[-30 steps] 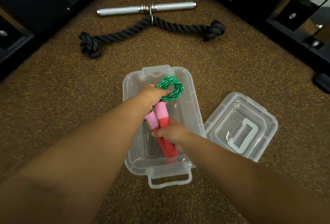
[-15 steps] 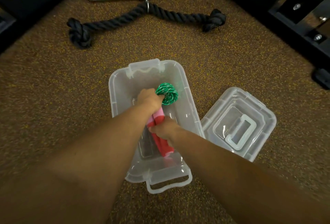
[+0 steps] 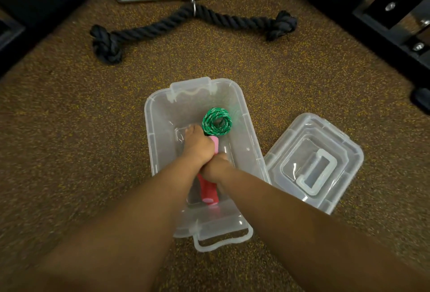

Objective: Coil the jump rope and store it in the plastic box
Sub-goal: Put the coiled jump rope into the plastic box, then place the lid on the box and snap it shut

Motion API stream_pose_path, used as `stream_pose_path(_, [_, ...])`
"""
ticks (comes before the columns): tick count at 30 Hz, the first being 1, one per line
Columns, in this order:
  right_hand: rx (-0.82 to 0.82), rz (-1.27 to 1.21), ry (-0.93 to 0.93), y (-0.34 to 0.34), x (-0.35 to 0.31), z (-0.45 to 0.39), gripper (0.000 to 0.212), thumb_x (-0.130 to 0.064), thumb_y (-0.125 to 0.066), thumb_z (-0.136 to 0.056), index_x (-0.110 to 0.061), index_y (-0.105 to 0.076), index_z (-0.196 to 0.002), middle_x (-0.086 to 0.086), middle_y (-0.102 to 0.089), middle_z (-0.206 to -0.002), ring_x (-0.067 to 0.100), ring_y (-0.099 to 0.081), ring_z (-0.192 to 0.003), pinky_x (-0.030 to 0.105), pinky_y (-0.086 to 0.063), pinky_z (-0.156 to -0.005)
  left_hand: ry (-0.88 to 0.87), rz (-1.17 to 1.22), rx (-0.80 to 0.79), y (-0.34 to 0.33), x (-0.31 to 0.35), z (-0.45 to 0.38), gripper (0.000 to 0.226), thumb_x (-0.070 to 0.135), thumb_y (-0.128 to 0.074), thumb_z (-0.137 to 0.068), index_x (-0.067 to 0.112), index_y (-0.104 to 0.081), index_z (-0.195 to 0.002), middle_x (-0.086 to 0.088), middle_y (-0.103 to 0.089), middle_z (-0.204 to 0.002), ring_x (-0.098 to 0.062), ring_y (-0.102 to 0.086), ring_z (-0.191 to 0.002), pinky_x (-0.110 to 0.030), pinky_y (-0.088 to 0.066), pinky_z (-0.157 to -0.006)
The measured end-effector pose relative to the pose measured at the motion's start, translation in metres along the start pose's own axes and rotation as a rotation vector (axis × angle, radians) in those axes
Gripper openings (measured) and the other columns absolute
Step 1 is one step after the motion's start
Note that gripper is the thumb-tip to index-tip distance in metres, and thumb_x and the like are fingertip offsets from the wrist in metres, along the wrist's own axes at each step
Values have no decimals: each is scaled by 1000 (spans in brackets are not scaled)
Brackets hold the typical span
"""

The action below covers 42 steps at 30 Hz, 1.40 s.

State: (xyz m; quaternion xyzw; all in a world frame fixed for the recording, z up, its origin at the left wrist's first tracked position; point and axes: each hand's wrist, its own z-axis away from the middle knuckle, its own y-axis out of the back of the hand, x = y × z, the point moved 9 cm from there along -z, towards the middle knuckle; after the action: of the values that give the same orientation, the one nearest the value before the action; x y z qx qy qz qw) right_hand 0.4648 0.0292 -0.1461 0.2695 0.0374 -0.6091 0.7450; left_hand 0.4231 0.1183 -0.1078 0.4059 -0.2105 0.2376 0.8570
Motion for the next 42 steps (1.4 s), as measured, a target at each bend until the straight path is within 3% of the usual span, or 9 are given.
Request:
stream_pose_path(6, [212, 227, 178, 38, -27, 37, 82, -28, -66, -80, -8, -17, -143, 14, -26, -145, 30, -27, -135, 36, -24, -111, 24, 69, 4, 7, 5, 9, 62, 13, -56, -81, -3, -34, -137, -23, -31, -149, -36, -28, -138, -46, -26, -112])
stream_pose_path(12, [257, -119, 761, 129, -34, 148, 27, -7, -54, -82, -17, -61, -106, 4, -65, -102, 16, -62, -93, 30, -52, -81, -417, 289, 180, 36, 98, 88, 40, 5, -43, -93, 6, -48, -133, -11, -46, -138, -21, -39, -132, -18, -21, -105])
stream_pose_path(15, [466, -394, 720, 186, 33, 172, 24, -10, -55, -92, -27, -63, -107, -9, -65, -97, -3, -59, -80, 13, -48, -67, -645, 261, 87, 13, 142, 136, 38, 5, -42, -94, 10, -51, -130, -7, -44, -139, -14, -35, -133, -19, -20, -111])
stream_pose_path(19, [664, -471, 397, 212, 142, 143, 26, -12, -54, -92, -17, -58, -116, 0, -59, -108, 14, -57, -94, 21, -44, -78, -722, 105, -216, -61, 161, 170, 42, 7, -39, -95, 15, -46, -136, -1, -33, -150, -12, -26, -139, -18, -16, -110])
stream_pose_path(24, [587, -417, 38, 189, 218, 107, 51, -21, -54, -90, -16, -38, -138, 11, -31, -143, 30, -36, -130, 50, -35, -108, -404, -176, -437, -143, 126, 158, 58, 17, -40, -95, 14, -18, -149, -2, -8, -160, -22, -11, -146, -36, -18, -117])
stream_pose_path(30, [471, -594, -20, 172, 227, 84, 72, -15, -56, -86, -20, -16, -147, 11, -41, -143, 28, -49, -122, 47, -44, -102, -84, -380, -238, -153, 82, 111, 81, 29, -50, -91, 11, 2, -150, -10, 13, -160, -27, 7, -147, -40, -2, -120])
stream_pose_path(36, [431, -761, -35, 167, 226, 79, 75, -11, -53, -87, -26, -9, -146, 9, -59, -107, 22, -66, -81, 23, -57, -62, 67, -333, -202, -155, 69, 106, 94, 33, -58, -86, 10, 7, -149, -11, 3, -160, -27, 1, -147, -41, -2, -120])
stream_pose_path(39, [549, -833, -89, 176, 232, 85, 74, -21, -57, -77, -31, -23, -142, 9, -45, -135, 31, -55, -113, 46, -52, -92, 131, -266, -196, -149, 74, 111, 90, 30, -61, -82, 9, -5, -149, -12, -15, -156, -31, -19, -142, -43, -20, -117])
stream_pose_path(42, [645, -841, -125, 186, 264, 73, 76, -36, -56, -60, -31, -37, -133, 9, -49, -133, 36, -54, -116, 55, -48, -95, 165, -200, -178, -139, 85, 121, 78, 24, -62, -81, 7, -20, -144, -13, -23, -146, -34, -34, -130, -44, -35, -108])
